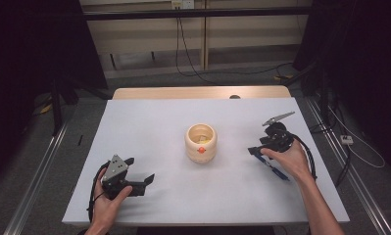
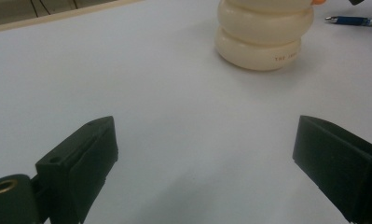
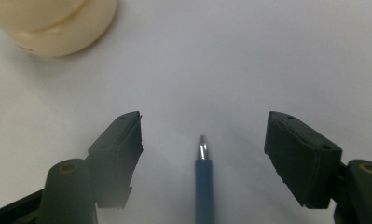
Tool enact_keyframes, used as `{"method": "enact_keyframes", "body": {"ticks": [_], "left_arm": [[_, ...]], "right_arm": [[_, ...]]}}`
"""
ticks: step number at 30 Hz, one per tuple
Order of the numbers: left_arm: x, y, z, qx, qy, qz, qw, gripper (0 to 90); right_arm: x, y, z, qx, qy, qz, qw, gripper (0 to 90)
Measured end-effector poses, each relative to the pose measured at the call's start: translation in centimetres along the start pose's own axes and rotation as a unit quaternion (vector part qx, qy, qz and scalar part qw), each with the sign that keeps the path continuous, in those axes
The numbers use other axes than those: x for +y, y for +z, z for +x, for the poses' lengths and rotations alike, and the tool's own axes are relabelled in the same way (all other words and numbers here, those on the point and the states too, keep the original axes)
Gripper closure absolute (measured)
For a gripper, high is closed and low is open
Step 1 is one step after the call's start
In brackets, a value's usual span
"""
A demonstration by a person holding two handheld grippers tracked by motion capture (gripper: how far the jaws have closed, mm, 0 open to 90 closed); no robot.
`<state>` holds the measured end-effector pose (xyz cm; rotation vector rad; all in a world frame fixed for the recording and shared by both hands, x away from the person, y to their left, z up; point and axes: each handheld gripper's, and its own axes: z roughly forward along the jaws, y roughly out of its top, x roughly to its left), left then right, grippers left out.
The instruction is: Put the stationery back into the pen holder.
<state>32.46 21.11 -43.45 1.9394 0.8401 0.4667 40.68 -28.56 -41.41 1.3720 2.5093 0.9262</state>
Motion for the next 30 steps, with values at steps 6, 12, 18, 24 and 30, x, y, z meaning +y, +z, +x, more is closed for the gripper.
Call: {"method": "enact_keyframes", "body": {"ticks": [6,12,18,24,30], "left_arm": [[0.0,-0.1,0.1,0.003,-0.001,0.0,1.0,6.6],[-0.1,-0.1,0.0,0.003,-0.001,0.001,1.0,6.6],[-0.1,-0.2,0.1,0.004,0.001,0.002,1.0,6.6],[-0.1,-0.3,0.1,0.005,-0.005,-0.001,1.0,6.6],[-0.1,-0.4,0.1,0.01,-0.007,-0.001,0.9999,6.7]], "right_arm": [[0.4,-0.5,0.5,-0.038,-0.021,0.032,0.9985,36.7],[0.3,-1.3,0.5,-0.047,-0.025,0.058,0.9969,47.5],[0.3,-0.2,0.9,-0.061,-0.032,0.11,0.9916,54.6],[0.5,0.5,1.3,-0.07,-0.041,0.144,0.9862,60.6],[0.1,1.1,1.2,-0.059,-0.036,0.169,0.9832,65.7]]}}
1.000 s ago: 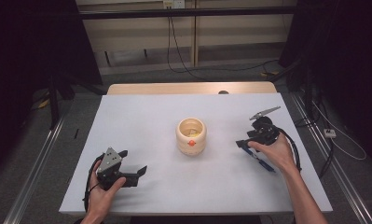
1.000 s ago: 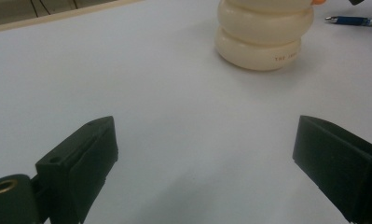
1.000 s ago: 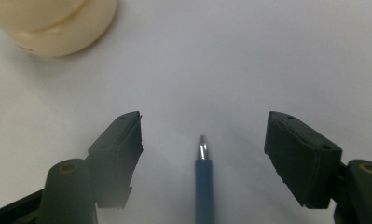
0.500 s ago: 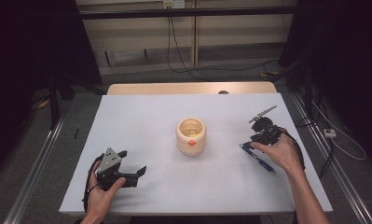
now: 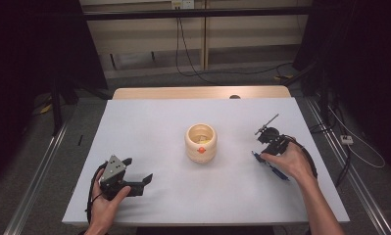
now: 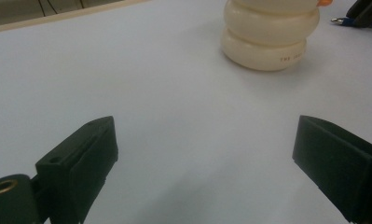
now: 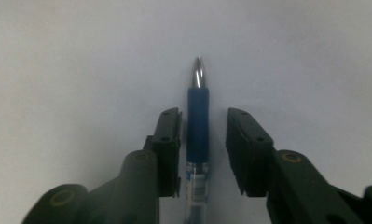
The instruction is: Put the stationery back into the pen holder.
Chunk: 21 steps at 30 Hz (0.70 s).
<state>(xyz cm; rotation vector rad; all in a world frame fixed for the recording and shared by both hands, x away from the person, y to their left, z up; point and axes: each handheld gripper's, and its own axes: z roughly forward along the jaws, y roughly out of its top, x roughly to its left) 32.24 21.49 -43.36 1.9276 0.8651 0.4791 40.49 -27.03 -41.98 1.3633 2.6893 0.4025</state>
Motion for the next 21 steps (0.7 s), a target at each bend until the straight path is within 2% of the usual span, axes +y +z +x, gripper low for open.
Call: {"method": "enact_keyframes", "body": {"ticks": [4,6,11,13,17,19,21], "left_arm": [[-0.1,0.1,0.1,0.0,0.001,0.002,1.0,6.7],[-0.1,0.2,0.2,0.0,-0.002,0.005,1.0,6.7],[-0.1,-0.1,0.0,-0.001,0.002,0.003,1.0,6.7],[-0.2,-0.1,0.1,0.0,-0.001,-0.001,1.0,6.7],[-0.1,0.0,0.2,0.0,0.001,0.003,1.0,6.7],[-0.1,0.0,0.1,-0.002,0.0,0.003,1.0,6.7],[-0.2,0.1,0.0,-0.003,-0.002,0.003,1.0,6.7]], "right_arm": [[0.0,0.3,0.2,-0.01,-0.007,0.011,0.9999,70.2],[0.1,0.3,0.3,-0.003,-0.007,0.012,0.9999,80.2],[0.1,0.3,0.2,-0.003,0.005,0.011,0.9999,80.6],[0.0,0.1,0.0,0.009,0.012,0.004,0.9999,80.7],[-0.4,-1.1,-0.4,0.033,0.025,-0.038,0.9984,80.8],[-0.6,-1.9,-0.6,0.043,0.032,-0.066,0.9964,80.8],[-0.7,-2.7,-0.5,0.055,0.037,-0.1,0.9928,80.8]]}}
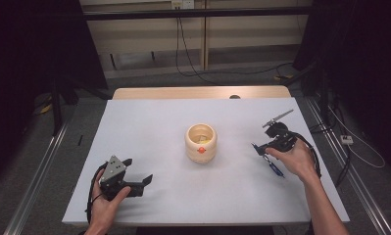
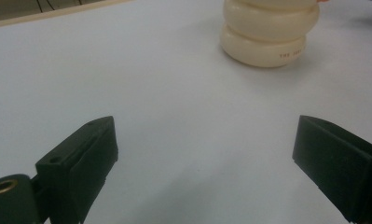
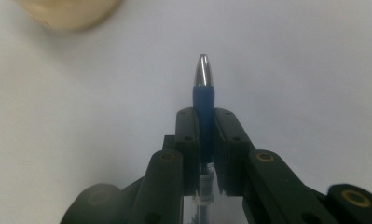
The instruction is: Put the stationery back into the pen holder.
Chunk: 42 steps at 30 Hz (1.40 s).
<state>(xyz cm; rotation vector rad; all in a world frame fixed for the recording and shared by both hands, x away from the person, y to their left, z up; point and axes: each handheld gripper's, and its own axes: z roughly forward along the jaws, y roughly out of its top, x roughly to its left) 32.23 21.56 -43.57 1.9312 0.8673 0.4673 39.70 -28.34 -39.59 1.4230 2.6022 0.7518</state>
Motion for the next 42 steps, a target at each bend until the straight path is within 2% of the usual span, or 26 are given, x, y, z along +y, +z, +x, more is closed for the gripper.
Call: {"method": "enact_keyframes", "body": {"ticks": [3,5,7,10,16,22,24,26,29,31,34,38,39,42], "left_arm": [[0.0,-0.1,0.0,0.0,0.001,-0.003,1.0,6.7],[0.1,-0.1,0.1,-0.002,0.001,-0.004,1.0,6.7],[0.1,-0.2,0.2,0.0,0.002,-0.004,1.0,6.6],[0.1,-0.1,0.2,0.0,0.001,-0.002,1.0,6.7],[0.1,-0.1,0.1,0.0,-0.002,-0.002,1.0,6.7],[0.1,0.0,0.1,-0.001,-0.004,-0.003,1.0,6.7],[0.1,-0.1,0.1,-0.002,-0.004,-0.004,1.0,6.7],[0.1,-0.1,0.1,-0.002,-0.005,-0.004,1.0,6.7],[0.1,-0.1,0.1,-0.001,-0.004,-0.003,1.0,6.7],[0.1,-0.1,0.1,-0.001,-0.002,-0.004,1.0,6.7],[0.1,-0.1,0.1,-0.001,-0.002,-0.003,1.0,6.7],[0.1,-0.1,0.1,-0.003,-0.002,-0.004,1.0,6.7],[0.1,-0.1,0.1,-0.003,-0.001,-0.002,1.0,6.7],[0.1,-0.1,0.1,-0.003,-0.001,-0.002,1.0,6.6]], "right_arm": [[0.2,-0.8,0.5,0.015,-0.007,-0.045,0.9988,80.8],[0.3,-1.2,0.9,0.037,-0.019,-0.08,0.9959,80.8],[0.7,-1.8,1.7,0.043,-0.027,-0.107,0.9929,80.8],[1.2,-2.5,2.7,0.044,-0.038,-0.15,0.987,80.8],[2.5,-3.3,4.9,0.05,-0.063,-0.221,0.9719,80.9],[3.8,-3.3,6.1,0.052,-0.078,-0.262,0.9604,80.9],[4.2,-3.1,6.3,0.065,-0.079,-0.278,0.9553,80.9],[4.5,-2.9,6.6,0.063,-0.082,-0.285,0.9531,80.9],[4.9,-2.8,7.0,0.065,-0.085,-0.302,0.9475,80.9],[5.2,-3.0,7.3,0.067,-0.085,-0.318,0.9419,80.8],[5.8,-3.1,8.0,0.07,-0.096,-0.333,0.9353,80.8],[6.9,-2.8,8.8,0.084,-0.105,-0.335,0.9325,80.8],[7.2,-2.7,8.9,0.089,-0.106,-0.338,0.9309,80.8],[7.8,-2.5,9.5,0.09,-0.109,-0.343,0.9285,80.8]]}}
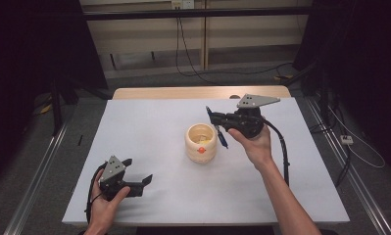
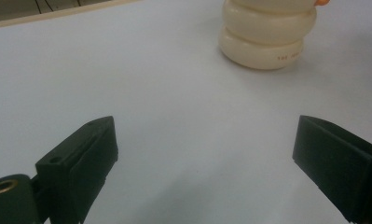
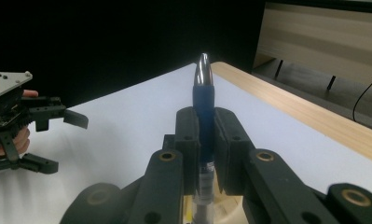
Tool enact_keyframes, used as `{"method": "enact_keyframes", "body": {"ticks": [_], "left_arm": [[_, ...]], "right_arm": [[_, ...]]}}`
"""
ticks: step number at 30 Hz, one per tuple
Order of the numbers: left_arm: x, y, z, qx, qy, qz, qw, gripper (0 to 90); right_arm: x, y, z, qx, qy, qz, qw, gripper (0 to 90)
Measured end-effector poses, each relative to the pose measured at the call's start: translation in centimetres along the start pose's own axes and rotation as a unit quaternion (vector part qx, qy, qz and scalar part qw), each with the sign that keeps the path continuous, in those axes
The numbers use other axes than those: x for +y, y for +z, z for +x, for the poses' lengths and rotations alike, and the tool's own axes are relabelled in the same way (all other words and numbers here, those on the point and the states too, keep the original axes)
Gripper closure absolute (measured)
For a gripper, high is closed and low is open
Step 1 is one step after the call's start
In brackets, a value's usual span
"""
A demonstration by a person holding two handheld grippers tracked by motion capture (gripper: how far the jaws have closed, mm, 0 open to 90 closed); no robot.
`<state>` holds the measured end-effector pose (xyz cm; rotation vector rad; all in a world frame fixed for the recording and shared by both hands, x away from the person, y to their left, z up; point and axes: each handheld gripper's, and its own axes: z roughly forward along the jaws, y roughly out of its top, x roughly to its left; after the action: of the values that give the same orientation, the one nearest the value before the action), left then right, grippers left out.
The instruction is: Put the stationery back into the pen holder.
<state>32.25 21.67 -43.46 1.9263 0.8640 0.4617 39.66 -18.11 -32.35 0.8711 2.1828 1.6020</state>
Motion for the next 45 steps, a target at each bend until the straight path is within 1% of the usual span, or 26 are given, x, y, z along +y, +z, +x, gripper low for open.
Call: {"method": "enact_keyframes", "body": {"ticks": [6,7,9,11,14,18,21,24,26,32,35,38,41,45], "left_arm": [[0.0,0.0,0.0,-0.001,-0.001,-0.001,1.0,6.6],[0.0,0.0,0.0,-0.002,0.0,0.0,1.0,6.6],[0.0,0.0,0.0,-0.001,0.004,0.0,1.0,6.6],[0.0,0.1,-0.1,-0.001,0.0,0.001,1.0,6.6],[0.0,0.1,0.0,-0.004,0.002,0.001,1.0,6.6],[0.0,0.1,-0.1,-0.006,0.005,0.002,1.0,6.6],[0.0,0.2,-0.1,-0.006,0.002,0.002,1.0,6.6],[0.0,0.1,0.0,-0.007,0.003,0.001,1.0,6.6],[0.0,0.1,0.0,-0.007,0.003,-0.002,1.0,6.6],[0.0,0.1,0.0,-0.008,0.002,-0.002,1.0,6.6],[0.0,0.0,0.0,-0.01,0.004,0.0,0.9999,6.6],[0.0,0.1,0.0,-0.012,0.006,0.002,0.9999,6.6],[0.0,0.1,-0.1,-0.013,0.006,0.004,0.9999,6.6],[0.0,0.1,-0.1,-0.013,0.005,0.001,0.9999,6.6]], "right_arm": [[1.1,1.1,0.6,0.004,-0.01,-0.006,0.9999,80.7],[1.2,1.3,0.6,0.005,-0.008,-0.008,0.9999,80.7],[1.5,1.6,0.5,0.007,-0.007,-0.014,0.9999,80.7],[1.8,2.0,0.4,0.005,-0.006,-0.017,0.9998,80.7],[2.1,2.7,0.1,0.008,0.001,-0.02,0.9998,80.7],[2.1,3.7,-0.3,0.005,0.007,-0.022,0.9997,80.7],[2.1,4.4,-0.6,0.003,0.011,-0.024,0.9996,80.7],[2.2,5.0,-0.7,0.008,0.011,-0.028,0.9995,80.6],[2.1,5.4,-0.8,0.008,0.013,-0.028,0.9995,80.7],[1.1,6.7,-1.3,0.008,0.019,-0.011,0.9997,80.6],[0.6,7.0,-1.6,0.002,0.02,-0.011,0.9997,80.6],[0.1,7.3,-1.9,0.002,0.022,-0.012,0.9997,80.6],[-0.2,7.7,-2.0,-0.003,0.018,-0.004,0.9998,80.6],[-0.7,7.8,-2.0,-0.003,0.02,-0.001,0.9998,80.5]]}}
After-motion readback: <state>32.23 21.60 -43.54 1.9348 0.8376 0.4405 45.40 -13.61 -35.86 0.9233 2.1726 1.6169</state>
